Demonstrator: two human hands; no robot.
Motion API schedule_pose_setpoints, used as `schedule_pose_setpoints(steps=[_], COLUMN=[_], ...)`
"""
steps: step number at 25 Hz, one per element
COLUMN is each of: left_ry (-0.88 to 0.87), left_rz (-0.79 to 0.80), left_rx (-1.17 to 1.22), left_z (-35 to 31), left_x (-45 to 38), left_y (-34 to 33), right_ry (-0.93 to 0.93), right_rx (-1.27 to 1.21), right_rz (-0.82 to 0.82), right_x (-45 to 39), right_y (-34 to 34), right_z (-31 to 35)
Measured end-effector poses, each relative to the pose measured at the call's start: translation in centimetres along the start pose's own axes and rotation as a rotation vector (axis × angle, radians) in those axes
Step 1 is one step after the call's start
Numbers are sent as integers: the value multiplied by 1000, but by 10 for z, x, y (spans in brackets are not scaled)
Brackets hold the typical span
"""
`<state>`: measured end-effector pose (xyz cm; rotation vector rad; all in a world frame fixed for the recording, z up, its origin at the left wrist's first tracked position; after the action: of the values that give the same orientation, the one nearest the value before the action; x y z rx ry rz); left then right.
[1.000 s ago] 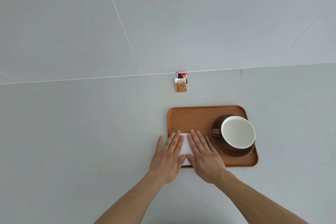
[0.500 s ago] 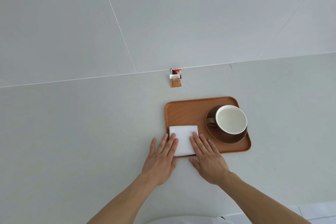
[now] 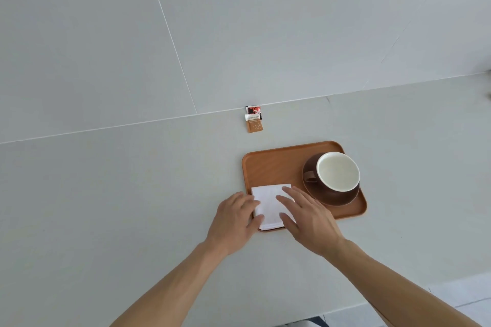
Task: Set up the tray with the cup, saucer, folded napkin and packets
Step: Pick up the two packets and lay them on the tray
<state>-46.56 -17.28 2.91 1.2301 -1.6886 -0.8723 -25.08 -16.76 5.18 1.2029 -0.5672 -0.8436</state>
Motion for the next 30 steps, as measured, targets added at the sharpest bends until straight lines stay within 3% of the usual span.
schedule_pose_setpoints(steps=[4,14,25,30], left_ry=[128,384,433,406], left_rz=[-10,33,77,-33], left_rx=[110,212,86,84], left_z=[8,17,26,33], left_x=[-34,-165,-285,-301], left_y=[44,121,99,68], right_ry=[-74,-196,-167,-190], right_rx=[-51,-112,-124,-161], right_rz=[-20,144,252,104], right_x=[-42,-176,-296,-312], right_y=[34,95,24,-12], right_z=[-13,-124,-177,-180])
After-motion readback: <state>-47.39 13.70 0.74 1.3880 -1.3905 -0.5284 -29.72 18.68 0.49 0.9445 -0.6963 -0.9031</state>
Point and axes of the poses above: each hand's wrist, its own x-axis away from the middle knuckle, its own y-axis out of the back of the hand, z = x × y, the point moved 1 cm from there along -x, towards the middle knuckle, and after that the axes turned 11 degrees about y, right-handed, at the moved point
